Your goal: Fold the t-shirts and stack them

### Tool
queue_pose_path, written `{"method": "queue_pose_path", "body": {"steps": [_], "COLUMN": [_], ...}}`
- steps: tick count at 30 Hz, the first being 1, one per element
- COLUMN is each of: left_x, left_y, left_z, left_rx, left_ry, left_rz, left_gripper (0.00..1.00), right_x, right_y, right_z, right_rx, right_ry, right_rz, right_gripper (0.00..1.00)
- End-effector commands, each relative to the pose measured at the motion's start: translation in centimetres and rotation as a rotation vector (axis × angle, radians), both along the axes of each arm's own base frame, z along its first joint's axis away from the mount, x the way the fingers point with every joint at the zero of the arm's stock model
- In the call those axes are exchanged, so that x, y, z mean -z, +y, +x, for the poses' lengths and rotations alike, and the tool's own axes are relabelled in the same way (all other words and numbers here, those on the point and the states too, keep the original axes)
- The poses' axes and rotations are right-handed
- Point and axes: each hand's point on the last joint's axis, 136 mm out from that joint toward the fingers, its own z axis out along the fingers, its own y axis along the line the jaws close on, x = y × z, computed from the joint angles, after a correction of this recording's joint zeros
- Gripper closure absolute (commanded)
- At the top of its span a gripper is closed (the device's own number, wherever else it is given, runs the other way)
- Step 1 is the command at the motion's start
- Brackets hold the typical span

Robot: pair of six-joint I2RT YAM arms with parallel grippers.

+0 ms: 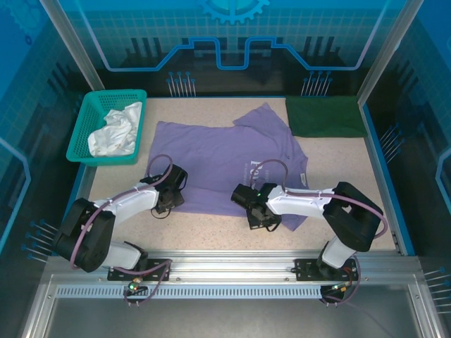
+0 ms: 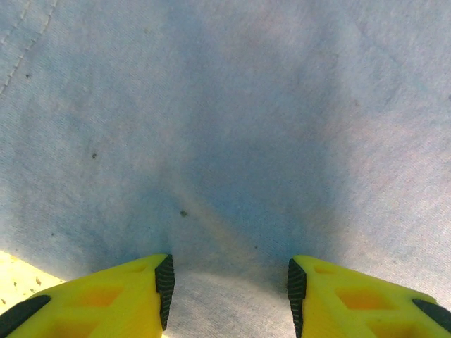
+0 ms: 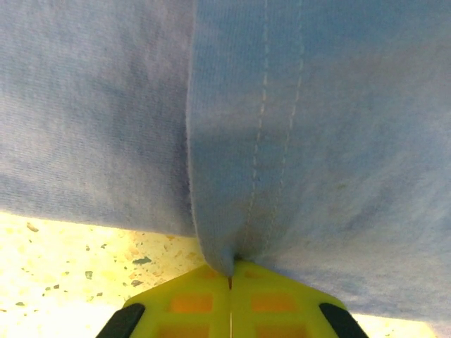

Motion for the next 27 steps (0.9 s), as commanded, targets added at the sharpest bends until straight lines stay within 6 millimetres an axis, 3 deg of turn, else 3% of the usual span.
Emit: {"method": "queue_pose_path", "body": {"steps": [1, 6, 10, 14, 18, 19, 27], "left_x": [0.0, -0.1, -0.1, -0.3, -0.4, -0.4, -0.6], "left_y": [1.0, 0.9, 0.8, 0.7, 0.8, 0.8, 1.1], "left_z": [-0.7, -0.7, -0.6, -0.5, -0.4, -0.4, -0.2], "left_rx": [-0.023, -0.019, -0.013, -0.009, -0.008, -0.009, -0.013], "left_ry": [0.010, 0.009, 0.005, -0.001, -0.004, -0.003, -0.009], "left_rz": [0.030, 0.023, 0.018, 0.016, 0.023, 0.028, 0.043], "left_gripper": [0.51, 0.51, 0.51, 0.51, 0.51, 0.51, 0.51], "right_x": [1.2, -0.4, -2.9, -5.1, -5.6, -6.5, -7.0], "right_y": [-2.0, -1.5, -1.1, -2.5, -4.8, -4.8, -7.2], "right_z": [-0.7, -0.5, 0.3, 1.9, 3.2, 4.3, 8.3], "right_rx": [0.027, 0.026, 0.047, 0.084, 0.115, 0.120, 0.165], "right_ry": [0.037, 0.009, -0.028, -0.042, -0.041, -0.058, -0.051], "right_rz": [-0.038, 0.029, 0.131, 0.169, 0.160, 0.184, 0.188], "right_gripper": [0.96, 1.00, 1.00, 1.00, 1.00, 1.00, 1.00]}}
